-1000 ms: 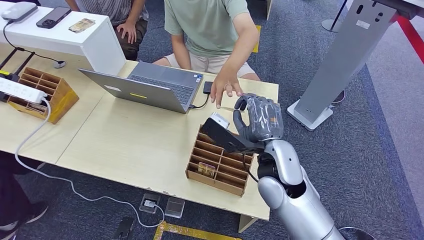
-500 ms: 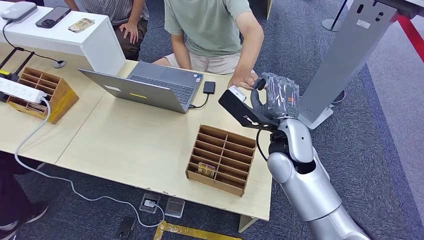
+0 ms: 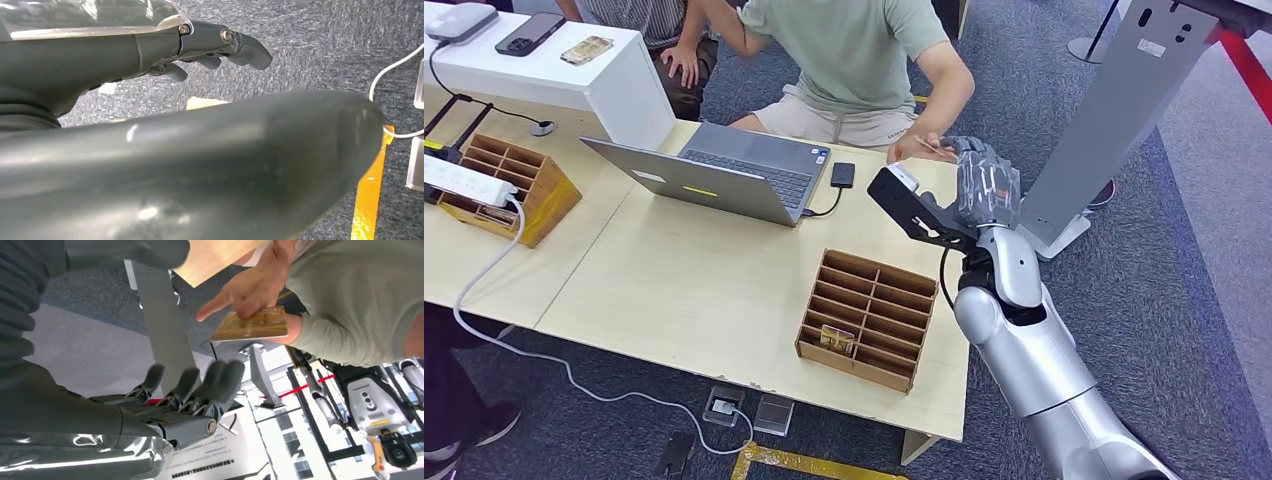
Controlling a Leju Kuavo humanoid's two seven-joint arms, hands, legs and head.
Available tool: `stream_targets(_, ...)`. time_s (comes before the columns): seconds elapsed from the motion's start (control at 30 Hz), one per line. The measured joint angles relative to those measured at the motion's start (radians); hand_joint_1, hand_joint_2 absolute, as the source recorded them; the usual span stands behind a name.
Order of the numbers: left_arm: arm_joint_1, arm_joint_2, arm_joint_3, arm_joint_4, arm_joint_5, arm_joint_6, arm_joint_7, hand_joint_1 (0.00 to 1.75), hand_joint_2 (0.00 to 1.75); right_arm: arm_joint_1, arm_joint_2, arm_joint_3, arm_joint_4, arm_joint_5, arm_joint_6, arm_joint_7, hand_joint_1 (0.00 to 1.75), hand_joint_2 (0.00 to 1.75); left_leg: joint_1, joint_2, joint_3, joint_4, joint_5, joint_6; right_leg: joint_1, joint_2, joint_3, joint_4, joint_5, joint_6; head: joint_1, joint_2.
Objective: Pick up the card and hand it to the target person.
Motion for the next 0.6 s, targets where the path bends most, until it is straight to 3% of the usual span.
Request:
stream_targets(0.3,0.0,0.0,0.0,0.0,0.001,0.001,-0.003,0.0,0.0,0.005,0.021,-0.014,0.033,-0.073,-0.061,-0.078,0.0,1.75,0.0,0.0,0.0,0.0,0.0,0.0,0.0,0.0,0.0,0.0,0.0,0.0,0.0,0.0)
stream_targets(0.6,0.0,-0.001,0.0,0.0,0.005,0.003,-0.002,0.0,0.0,0.088,0.025,-0.069,-0.008,-0.46,-0.135,-0.309,0.0,1.75,0.0,0.0,0.0,0.0,0.0,0.0,0.0,0.0,0.0,0.0,0.0,0.0,0.0,0.0)
